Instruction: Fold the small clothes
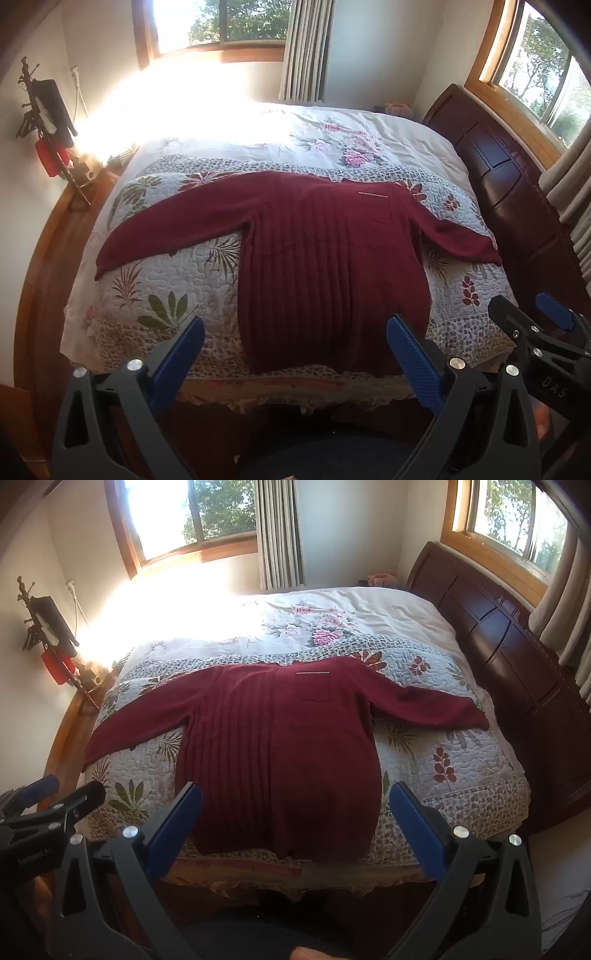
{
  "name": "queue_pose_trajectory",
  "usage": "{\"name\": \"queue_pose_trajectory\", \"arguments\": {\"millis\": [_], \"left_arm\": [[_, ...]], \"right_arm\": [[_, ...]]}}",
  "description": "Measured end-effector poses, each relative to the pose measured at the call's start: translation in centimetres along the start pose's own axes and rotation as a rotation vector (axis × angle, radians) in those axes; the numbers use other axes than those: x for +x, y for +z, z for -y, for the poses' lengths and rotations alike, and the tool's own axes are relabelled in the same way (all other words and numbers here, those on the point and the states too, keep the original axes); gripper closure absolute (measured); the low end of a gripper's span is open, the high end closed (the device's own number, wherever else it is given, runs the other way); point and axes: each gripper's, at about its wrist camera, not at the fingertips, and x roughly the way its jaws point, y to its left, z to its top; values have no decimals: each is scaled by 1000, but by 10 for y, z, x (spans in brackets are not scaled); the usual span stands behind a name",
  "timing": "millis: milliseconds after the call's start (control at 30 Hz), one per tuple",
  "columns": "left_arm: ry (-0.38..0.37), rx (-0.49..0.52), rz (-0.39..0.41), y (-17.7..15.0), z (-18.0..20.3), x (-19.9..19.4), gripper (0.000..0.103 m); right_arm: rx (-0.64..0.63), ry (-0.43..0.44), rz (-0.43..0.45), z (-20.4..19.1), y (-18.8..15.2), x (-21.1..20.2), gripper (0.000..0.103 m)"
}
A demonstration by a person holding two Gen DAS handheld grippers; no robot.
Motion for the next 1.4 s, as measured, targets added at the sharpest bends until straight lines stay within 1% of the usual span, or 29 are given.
{"name": "queue_pose_trajectory", "arguments": {"millis": [133, 200, 433, 467, 633, 1400], "left_arm": [[-2, 1, -10, -2, 3, 2, 4], [-15, -8, -4, 1, 0, -2, 4], [-12, -10, -2, 0, -2, -2, 4], [-12, -10, -1, 0, -3, -2, 4], [-10, -16, 4, -2, -4, -2, 4], [22, -17, 37, -2, -6, -15, 4]], "right_arm": [[-1, 2, -2, 0, 1, 0, 3], [0, 0, -2, 0, 2, 1, 3], [-6, -4, 7, -3, 2, 0, 3], [-4, -2, 9, 3, 4, -5, 3], [-4, -2, 9, 3, 3, -4, 3], [-19, 5, 12, -7, 3, -8, 3]]}}
